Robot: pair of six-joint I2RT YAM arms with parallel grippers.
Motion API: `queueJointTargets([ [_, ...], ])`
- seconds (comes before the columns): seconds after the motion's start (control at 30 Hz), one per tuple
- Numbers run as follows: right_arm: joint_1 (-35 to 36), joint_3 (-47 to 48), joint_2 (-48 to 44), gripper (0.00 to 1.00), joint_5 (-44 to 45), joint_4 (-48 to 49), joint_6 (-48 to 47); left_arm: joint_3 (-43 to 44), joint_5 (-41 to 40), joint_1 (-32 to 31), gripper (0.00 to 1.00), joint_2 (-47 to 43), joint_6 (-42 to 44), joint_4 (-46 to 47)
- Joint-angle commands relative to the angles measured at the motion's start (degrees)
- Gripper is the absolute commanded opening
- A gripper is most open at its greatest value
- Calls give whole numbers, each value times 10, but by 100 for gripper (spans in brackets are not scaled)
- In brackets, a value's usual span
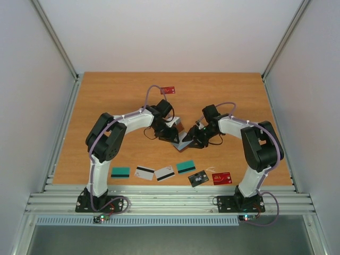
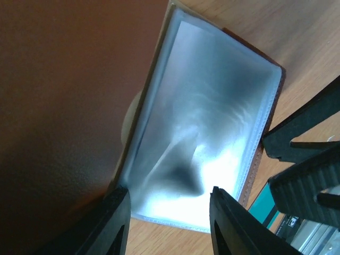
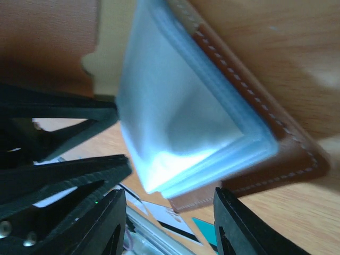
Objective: Put the credit cards into the card holder
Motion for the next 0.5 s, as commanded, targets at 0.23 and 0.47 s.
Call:
queueJointTargets([
  [0.23,-2,-28,-56,47,-19,66,64,-24,10,-1,54,-18,-13,34],
  [0.47,-2,-56,-98,47,-9,35,71,1,18,-1,57,-27,-34,11],
])
